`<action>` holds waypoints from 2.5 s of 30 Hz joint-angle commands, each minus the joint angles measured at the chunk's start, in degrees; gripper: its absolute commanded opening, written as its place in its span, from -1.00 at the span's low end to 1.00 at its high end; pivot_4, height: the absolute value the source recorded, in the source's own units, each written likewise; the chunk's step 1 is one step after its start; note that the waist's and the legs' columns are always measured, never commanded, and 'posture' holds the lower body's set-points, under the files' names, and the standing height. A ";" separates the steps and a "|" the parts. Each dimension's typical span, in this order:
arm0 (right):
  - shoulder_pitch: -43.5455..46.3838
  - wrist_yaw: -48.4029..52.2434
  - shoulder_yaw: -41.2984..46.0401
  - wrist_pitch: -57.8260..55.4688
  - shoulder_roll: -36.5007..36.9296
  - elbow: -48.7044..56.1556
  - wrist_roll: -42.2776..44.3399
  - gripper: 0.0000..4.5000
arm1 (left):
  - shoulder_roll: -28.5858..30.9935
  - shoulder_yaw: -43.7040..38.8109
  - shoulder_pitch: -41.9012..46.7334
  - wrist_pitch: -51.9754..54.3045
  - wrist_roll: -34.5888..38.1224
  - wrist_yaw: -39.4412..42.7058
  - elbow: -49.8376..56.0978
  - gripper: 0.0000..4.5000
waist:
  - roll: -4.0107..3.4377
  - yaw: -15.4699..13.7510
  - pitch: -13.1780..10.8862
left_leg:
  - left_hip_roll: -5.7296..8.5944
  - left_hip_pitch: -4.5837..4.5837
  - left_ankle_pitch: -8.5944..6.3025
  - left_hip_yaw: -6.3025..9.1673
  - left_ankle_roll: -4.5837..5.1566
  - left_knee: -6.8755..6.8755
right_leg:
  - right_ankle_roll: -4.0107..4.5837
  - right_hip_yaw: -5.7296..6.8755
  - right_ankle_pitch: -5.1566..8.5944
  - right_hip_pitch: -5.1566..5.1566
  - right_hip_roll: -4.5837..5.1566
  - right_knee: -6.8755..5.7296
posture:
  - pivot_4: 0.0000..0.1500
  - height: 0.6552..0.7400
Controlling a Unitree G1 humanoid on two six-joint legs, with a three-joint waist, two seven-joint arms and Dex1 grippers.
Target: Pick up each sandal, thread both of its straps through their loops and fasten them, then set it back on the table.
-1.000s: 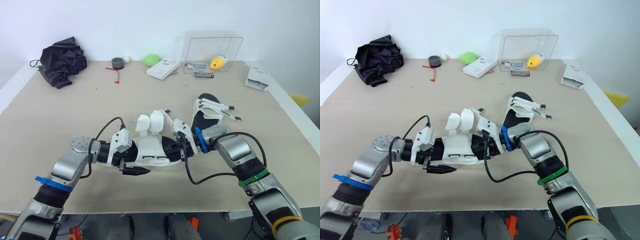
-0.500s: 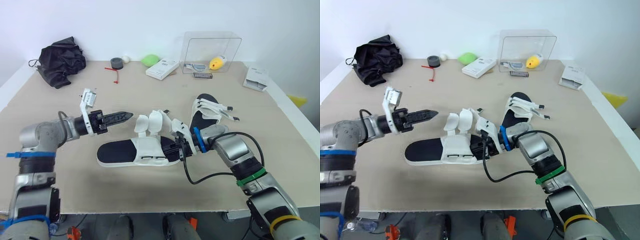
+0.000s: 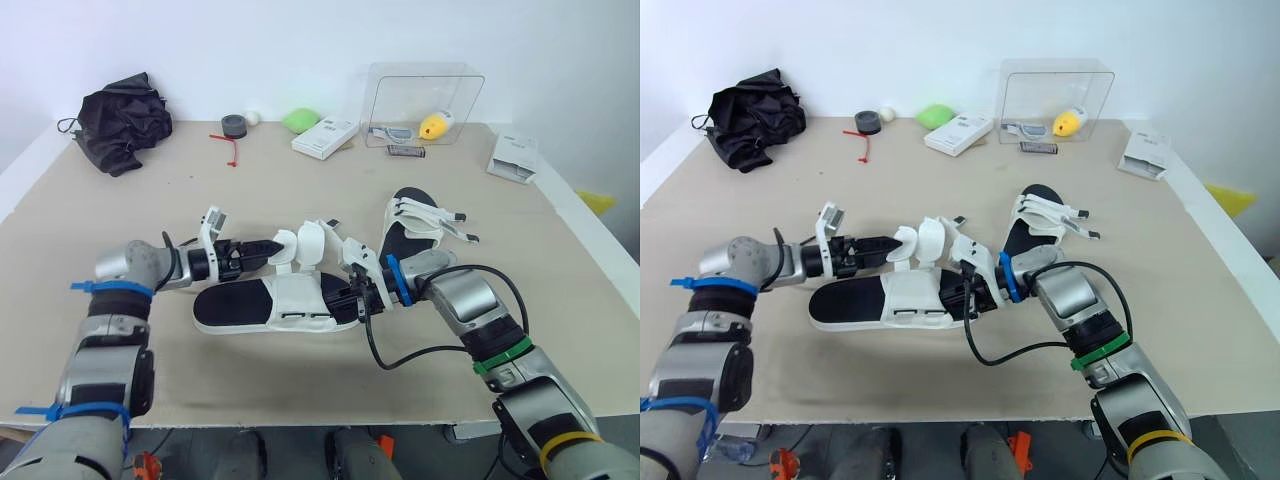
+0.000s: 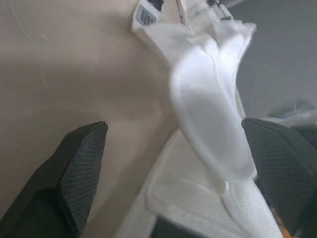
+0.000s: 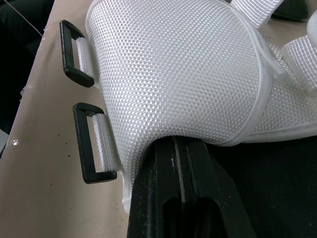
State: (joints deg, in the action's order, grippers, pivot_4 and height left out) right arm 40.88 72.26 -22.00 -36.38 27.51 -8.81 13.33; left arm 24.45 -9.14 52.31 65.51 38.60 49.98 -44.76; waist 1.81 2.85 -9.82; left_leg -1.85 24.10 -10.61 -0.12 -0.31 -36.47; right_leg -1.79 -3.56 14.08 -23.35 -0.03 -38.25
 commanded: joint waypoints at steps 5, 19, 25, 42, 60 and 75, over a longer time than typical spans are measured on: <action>-0.84 -0.90 -1.96 -1.64 -1.01 -0.06 -0.97 -1.00 | -5.56 -7.90 5.73 -4.17 0.68 -3.94 -9.89 0.99 | 0.00 0.11 0.00 | -0.02 0.00 0.00 0.01 0.00 0.02 | -0.01 -0.01 0.01 -0.02 -0.03 0.00 | 1.00 1.00; -0.30 -0.95 -1.96 -1.59 -1.85 -0.55 -1.07 -1.00 | -9.71 -19.49 11.46 -15.20 1.47 -11.95 -18.47 0.99 | 0.02 0.26 -0.01 | -0.02 -0.01 -0.01 0.03 -0.02 0.03 | 0.00 -0.03 -0.01 -0.03 -0.09 -0.01 | 1.00 1.00; -0.06 -1.11 -1.69 -1.52 -2.30 -0.87 -1.02 -1.00 | -9.93 -18.20 12.10 -13.58 0.15 -10.23 -18.31 0.99 | 0.02 0.51 -0.01 | -0.02 -0.01 -0.01 0.03 -0.03 0.03 | 0.01 -0.03 -0.01 -0.03 -0.10 -0.01 | 1.00 1.00; -0.63 -1.09 -1.72 -2.30 -1.95 0.27 -0.71 -1.00 | -0.32 -10.73 10.03 -3.44 -4.68 -0.57 -13.51 0.99 | 0.02 1.41 -0.02 | -0.01 0.02 -0.01 0.07 -0.06 0.06 | -0.01 -0.01 0.00 -0.05 -0.08 -0.01 | 1.00 1.00; -1.23 -2.11 -1.54 -3.81 -1.97 2.14 -0.32 -1.00 | -11.60 -17.25 9.20 -7.50 -1.52 -7.13 -15.10 0.99 | 0.03 1.28 -0.02 | 0.04 0.02 0.07 0.08 -0.20 0.06 | -0.04 0.00 -0.01 -0.02 0.02 -0.02 | 1.00 1.00; -1.28 -2.49 -1.74 -4.44 -2.60 2.49 -0.02 -1.00 | -11.78 -22.77 13.60 -11.46 0.59 -7.94 -19.20 0.99 | 0.04 1.37 -0.03 | 0.06 0.04 0.04 0.08 -0.27 0.08 | -0.11 -0.01 0.02 -0.05 0.01 -0.01 | 1.00 1.00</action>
State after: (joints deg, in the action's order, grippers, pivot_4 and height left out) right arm 40.37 69.83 -21.78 -40.19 25.87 -5.95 13.34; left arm 12.20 -31.45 64.82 53.73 38.24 41.36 -64.70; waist 1.86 4.22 -9.85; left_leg -1.79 24.14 -10.57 -0.05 -0.59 -36.38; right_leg -1.90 -3.56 14.10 -23.40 -0.03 -38.27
